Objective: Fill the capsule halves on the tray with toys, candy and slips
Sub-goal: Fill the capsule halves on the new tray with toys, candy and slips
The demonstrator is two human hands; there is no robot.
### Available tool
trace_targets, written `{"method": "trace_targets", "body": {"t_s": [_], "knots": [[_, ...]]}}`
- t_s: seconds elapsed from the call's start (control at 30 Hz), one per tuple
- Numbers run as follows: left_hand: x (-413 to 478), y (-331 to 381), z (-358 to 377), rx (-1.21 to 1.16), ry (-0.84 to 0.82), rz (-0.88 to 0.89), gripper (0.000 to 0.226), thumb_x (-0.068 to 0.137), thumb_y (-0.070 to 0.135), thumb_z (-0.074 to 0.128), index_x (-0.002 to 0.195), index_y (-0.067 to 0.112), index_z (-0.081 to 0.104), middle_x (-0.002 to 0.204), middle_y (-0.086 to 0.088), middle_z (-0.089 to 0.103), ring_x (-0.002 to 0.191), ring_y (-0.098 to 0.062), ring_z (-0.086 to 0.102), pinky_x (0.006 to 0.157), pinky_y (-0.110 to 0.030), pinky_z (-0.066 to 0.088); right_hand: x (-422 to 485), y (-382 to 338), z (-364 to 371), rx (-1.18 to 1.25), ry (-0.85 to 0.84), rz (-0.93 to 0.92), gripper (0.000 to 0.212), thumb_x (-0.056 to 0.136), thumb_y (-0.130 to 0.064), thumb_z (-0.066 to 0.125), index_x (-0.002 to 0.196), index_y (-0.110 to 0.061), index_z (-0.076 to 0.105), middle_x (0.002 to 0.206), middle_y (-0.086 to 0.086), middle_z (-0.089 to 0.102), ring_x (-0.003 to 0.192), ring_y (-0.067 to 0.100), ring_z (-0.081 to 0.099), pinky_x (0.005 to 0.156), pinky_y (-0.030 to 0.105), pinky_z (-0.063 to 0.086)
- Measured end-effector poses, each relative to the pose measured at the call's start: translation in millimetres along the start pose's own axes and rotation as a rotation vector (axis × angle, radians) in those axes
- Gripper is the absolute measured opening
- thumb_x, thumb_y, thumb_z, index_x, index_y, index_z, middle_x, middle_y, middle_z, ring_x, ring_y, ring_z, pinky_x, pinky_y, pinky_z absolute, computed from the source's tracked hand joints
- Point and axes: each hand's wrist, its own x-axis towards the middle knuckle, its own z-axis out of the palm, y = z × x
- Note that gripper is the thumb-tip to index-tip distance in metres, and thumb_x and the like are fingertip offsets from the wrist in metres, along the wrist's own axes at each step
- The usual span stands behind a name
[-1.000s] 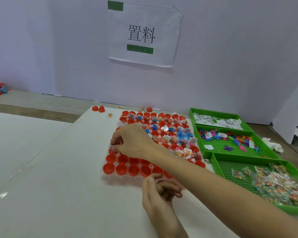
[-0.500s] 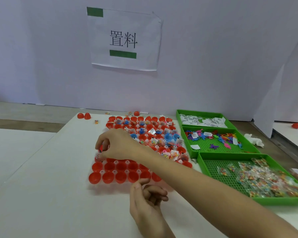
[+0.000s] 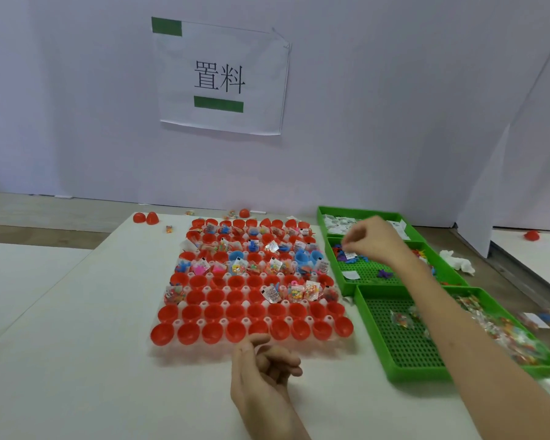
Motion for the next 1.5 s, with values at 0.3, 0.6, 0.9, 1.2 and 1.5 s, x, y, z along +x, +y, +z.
{"method": "trace_targets", "body": {"t_s": [0.3, 0.6, 0.9, 1.2, 1.5], "knots": [[3, 0, 0, 0.036, -0.021, -0.04, 0.032, 0.099, 0.013, 0.042, 0.074, 0.004, 0.059, 0.041, -0.011, 0.051, 0.036, -0.016, 0.05, 0.047, -0.028, 0.039, 2, 38, 26, -0.144, -0.069, 0.085, 0.01, 0.079, -0.015, 0.081, 0.075, -0.023, 0.076, 0.083, -0.006, 0.073, 0.072, 0.004, 0.066, 0.055, 0.014, 0.044], [-2, -1, 6, 0.11, -0.348, -0.228, 0.042, 0.095, 0.02, 0.046, 0.064, 0.002, 0.068, 0.049, -0.021, 0.056, 0.036, -0.023, 0.052, 0.039, -0.024, 0.046, -40, 31, 4, 0.471, 0.161, -0.082, 0.012, 0.082, -0.021, 0.08, 0.074, -0.029, 0.077, 0.073, -0.009, 0.073, 0.064, 0.004, 0.062, 0.066, 0.023, 0.048], [-16, -2, 18, 0.227, -0.73, -0.443, 0.06, 0.075, 0.056, 0.037, 0.078, 0.006, 0.071, 0.056, -0.018, 0.062, 0.037, -0.023, 0.052, 0.046, -0.023, 0.043, -104, 8, -8, 0.801, -0.554, -0.439, 0.011, 0.08, -0.017, 0.082, 0.089, -0.011, 0.079, 0.084, 0.011, 0.074, 0.076, 0.017, 0.07, 0.072, 0.022, 0.054], [-15, -9, 3, 0.47, -0.621, -0.025, 0.02, 0.088, 0.005, 0.066, 0.07, 0.008, 0.073, 0.063, -0.019, 0.069, 0.047, -0.015, 0.056, 0.051, -0.022, 0.049, -105, 16, -19, 0.614, -0.583, -0.37, 0.016, 0.084, -0.01, 0.078, 0.1, -0.014, 0.078, 0.099, 0.011, 0.077, 0.095, 0.024, 0.073, 0.084, 0.025, 0.055], [-13, -6, 2, 0.436, -0.523, 0.004, 0.018, 0.089, -0.001, 0.062, 0.079, 0.006, 0.075, 0.075, -0.018, 0.074, 0.053, -0.013, 0.062, 0.058, -0.021, 0.055, -98, 82, -41, 0.072, -0.295, 0.052, 0.021, 0.07, -0.026, 0.09, 0.086, -0.032, 0.077, 0.083, -0.009, 0.075, 0.078, 0.005, 0.069, 0.07, 0.021, 0.05]]}}
